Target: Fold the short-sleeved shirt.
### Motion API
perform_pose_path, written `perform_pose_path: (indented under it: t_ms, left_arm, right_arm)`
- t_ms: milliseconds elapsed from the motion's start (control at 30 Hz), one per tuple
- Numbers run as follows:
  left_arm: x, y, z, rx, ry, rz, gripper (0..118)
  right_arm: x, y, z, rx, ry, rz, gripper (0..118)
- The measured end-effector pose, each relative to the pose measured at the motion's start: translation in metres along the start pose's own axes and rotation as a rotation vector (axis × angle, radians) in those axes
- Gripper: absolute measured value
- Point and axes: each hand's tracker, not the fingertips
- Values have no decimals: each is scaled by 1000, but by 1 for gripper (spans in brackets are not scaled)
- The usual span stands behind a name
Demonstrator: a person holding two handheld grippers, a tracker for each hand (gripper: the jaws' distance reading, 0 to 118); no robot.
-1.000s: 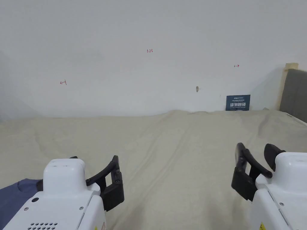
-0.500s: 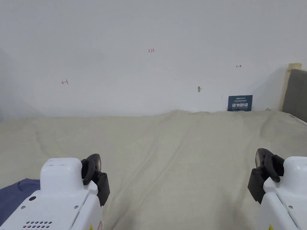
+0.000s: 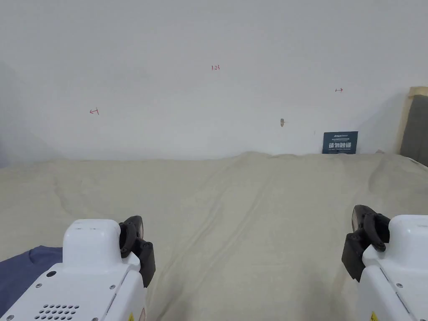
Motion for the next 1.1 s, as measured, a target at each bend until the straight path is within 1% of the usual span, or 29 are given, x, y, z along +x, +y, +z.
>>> perform_pose_path:
  t_ms: [133, 233, 300, 400, 500, 667, 700, 767, 933, 1100]
  left_arm:
    - [-18, 0, 7, -6, 51, 4, 0]
    - [-36, 0, 17, -5, 97, 8, 0]
    - [-49, 0, 24, -8, 138, 6, 0]
    - [-69, 0, 36, -10, 202, 1, 0]
    - [-87, 0, 47, -10, 240, 14, 0]
    - [-107, -1, 60, -15, 317, 11, 0]
    - [-111, -2, 63, -17, 335, 10, 0]
    - [-120, -4, 69, -23, 369, 7, 0]
    - [-139, -9, 82, -39, 449, 28, 0]
    - [-154, -15, 86, -56, 478, 51, 0]
  right_arm:
    - [-22, 1, -5, -1, 54, 23, 0]
    - [-43, 1, -12, -4, 118, 11, 0]
    - [-62, 1, -16, -7, 181, 4, 0]
    - [-93, 0, -21, -11, 256, 15, 0]
    - [-122, -2, -21, -18, 346, 8, 0]
    - [-164, -8, -22, -43, 459, 3, 0]
    - [-172, -10, -21, -44, 465, 6, 0]
    - [-185, -13, -21, -59, 514, 13, 0]
    - [-213, -21, -17, -81, 598, 30, 0]
    - [-226, -27, -16, -100, 634, 29, 0]
